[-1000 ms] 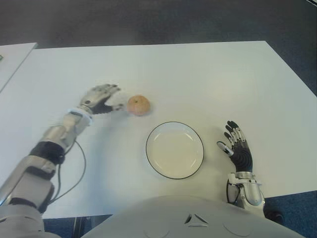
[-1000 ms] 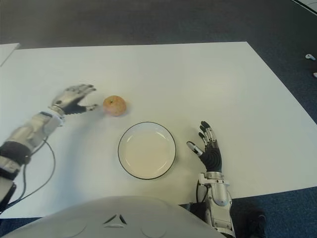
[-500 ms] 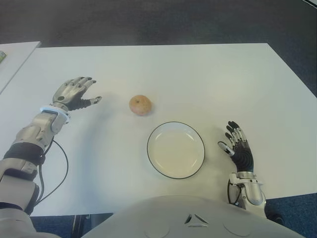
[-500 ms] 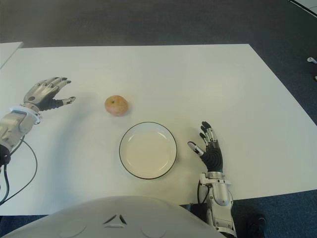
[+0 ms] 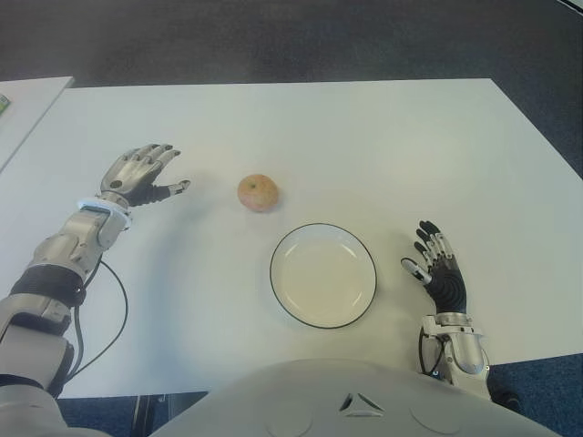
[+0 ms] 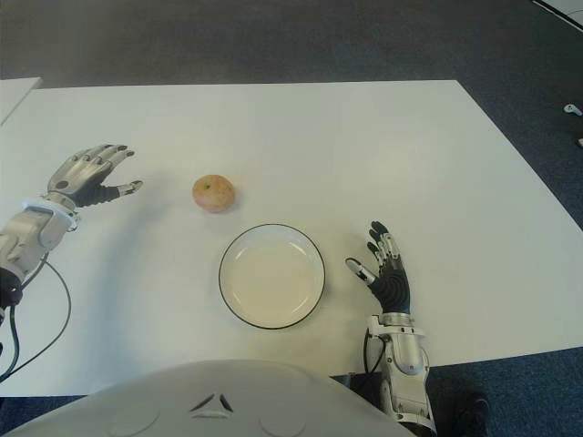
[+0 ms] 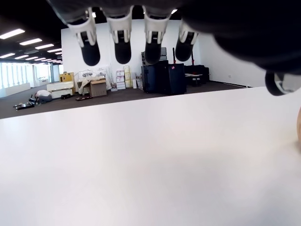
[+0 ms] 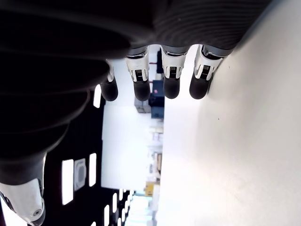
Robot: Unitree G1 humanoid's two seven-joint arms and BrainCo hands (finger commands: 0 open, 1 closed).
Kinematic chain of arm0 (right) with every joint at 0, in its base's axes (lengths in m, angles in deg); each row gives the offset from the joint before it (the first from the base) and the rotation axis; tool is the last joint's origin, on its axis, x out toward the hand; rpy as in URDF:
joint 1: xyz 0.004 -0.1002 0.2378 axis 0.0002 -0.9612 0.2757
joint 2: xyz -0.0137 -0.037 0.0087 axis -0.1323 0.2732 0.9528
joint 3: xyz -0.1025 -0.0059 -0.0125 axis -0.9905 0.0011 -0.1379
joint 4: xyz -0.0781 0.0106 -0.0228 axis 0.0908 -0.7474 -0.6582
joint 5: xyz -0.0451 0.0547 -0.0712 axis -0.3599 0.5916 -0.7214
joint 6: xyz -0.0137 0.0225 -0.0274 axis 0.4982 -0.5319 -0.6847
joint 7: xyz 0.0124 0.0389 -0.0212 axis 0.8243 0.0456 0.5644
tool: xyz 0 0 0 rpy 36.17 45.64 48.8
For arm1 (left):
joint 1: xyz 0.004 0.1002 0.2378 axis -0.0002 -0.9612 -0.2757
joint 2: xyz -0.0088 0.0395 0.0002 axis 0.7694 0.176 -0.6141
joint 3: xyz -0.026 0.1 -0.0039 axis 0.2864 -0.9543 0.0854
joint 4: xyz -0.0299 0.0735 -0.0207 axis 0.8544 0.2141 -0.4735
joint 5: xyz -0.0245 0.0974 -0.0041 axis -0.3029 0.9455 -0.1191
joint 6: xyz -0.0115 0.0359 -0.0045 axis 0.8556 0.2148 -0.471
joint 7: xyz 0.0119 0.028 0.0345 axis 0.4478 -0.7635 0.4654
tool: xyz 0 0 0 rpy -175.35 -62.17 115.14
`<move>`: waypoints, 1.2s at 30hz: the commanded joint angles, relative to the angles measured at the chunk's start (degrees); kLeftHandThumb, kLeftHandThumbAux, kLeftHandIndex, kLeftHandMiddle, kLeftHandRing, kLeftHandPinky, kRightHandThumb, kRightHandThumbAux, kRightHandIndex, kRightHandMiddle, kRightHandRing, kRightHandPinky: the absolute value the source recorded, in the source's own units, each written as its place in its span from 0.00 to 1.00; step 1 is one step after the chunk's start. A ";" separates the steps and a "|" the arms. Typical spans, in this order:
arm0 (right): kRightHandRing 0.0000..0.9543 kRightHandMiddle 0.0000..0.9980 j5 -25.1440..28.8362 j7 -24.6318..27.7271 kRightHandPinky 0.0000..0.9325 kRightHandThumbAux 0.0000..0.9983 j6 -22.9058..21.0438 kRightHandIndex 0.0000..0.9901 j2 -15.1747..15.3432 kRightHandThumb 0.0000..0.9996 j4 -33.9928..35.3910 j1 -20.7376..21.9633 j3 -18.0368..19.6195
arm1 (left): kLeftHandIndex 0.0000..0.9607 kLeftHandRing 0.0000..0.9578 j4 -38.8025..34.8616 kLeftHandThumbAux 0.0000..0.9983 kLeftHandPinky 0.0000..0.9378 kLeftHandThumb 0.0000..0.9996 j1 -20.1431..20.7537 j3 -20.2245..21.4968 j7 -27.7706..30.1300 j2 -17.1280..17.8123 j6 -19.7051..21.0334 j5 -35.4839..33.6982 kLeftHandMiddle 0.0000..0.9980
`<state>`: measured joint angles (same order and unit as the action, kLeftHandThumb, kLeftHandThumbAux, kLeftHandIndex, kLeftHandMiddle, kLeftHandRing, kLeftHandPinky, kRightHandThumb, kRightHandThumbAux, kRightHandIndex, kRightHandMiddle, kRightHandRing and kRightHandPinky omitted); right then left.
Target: Put the apples into the plate.
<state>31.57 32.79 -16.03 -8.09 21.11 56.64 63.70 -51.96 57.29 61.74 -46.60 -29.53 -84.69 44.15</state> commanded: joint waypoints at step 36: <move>0.01 0.02 -0.63 -0.50 0.06 0.63 -4.52 0.03 -1.65 0.18 -9.54 -1.48 -0.99 | 0.00 0.00 -17.20 0.13 0.00 0.32 1.10 -1.95 10.50 -8.05 3.96 3.70 0.00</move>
<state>31.22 32.34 -14.99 -7.86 19.43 58.50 63.85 -67.22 58.60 60.93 -38.51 -36.35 -81.20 47.31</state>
